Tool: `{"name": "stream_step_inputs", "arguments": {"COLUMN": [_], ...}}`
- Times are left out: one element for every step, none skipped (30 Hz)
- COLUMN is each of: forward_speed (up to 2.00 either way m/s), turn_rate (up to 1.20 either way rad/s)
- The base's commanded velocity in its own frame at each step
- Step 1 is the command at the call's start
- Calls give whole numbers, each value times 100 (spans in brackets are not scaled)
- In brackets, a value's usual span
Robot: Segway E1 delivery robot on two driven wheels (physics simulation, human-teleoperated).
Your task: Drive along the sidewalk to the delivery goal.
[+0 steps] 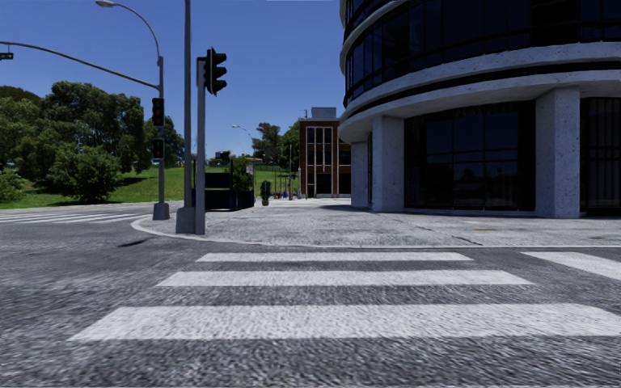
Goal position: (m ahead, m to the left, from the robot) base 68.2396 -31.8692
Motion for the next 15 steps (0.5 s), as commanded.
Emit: {"name": "stream_step_inputs", "arguments": {"forward_speed": [200, 200, 200, 200, 200, 200, 200, 200, 200, 200, 200, 200, 200, 200, 200], "turn_rate": [0, 0, 0, 0, 0, 0, 0, 0, 0, 0, 0, 0, 0, 0, 0]}}
